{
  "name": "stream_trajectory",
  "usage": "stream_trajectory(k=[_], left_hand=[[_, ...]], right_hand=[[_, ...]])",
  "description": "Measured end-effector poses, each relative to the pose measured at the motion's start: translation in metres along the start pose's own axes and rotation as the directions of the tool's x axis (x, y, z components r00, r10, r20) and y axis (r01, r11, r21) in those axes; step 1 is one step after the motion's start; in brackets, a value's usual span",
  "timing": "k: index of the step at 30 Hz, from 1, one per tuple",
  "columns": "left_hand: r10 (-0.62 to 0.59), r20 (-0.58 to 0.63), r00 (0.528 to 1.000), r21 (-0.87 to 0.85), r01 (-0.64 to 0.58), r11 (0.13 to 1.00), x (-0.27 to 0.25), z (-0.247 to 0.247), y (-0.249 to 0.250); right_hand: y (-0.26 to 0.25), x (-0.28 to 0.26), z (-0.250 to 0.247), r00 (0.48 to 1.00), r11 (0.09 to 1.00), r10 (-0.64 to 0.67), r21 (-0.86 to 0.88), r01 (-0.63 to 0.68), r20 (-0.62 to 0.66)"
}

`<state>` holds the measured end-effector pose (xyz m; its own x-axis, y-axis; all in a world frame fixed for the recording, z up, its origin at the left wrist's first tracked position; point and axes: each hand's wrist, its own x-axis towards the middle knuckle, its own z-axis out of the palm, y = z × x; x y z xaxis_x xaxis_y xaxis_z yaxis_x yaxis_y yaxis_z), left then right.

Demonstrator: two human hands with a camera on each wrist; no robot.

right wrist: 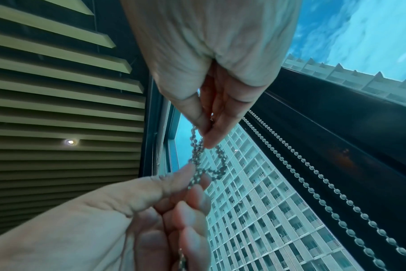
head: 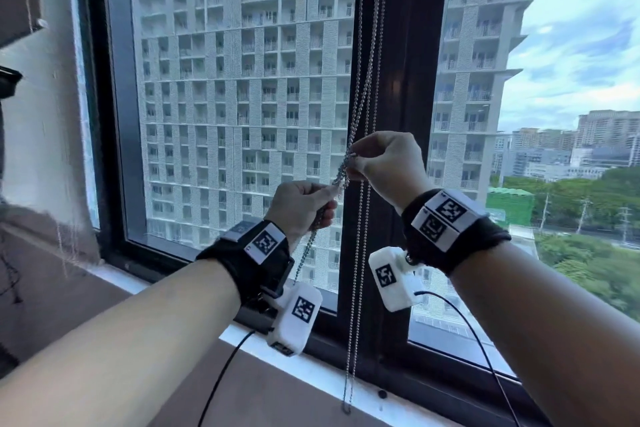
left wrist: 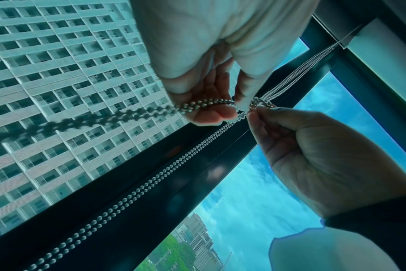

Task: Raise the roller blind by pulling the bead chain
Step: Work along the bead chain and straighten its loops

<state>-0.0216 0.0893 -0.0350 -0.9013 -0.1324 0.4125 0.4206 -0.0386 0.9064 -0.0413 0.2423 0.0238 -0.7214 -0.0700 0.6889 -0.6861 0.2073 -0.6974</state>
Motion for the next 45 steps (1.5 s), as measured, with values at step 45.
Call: stream_trajectory(k=[45], left_hand=[[0.018,-0.050,0.999,-0.072,-0.022,0.997,-0.027,0.029,-0.023]], right_hand=[[0.011,-0.007,0.005,0.952,0.940,-0.247,-0.193,0.281,0.181]])
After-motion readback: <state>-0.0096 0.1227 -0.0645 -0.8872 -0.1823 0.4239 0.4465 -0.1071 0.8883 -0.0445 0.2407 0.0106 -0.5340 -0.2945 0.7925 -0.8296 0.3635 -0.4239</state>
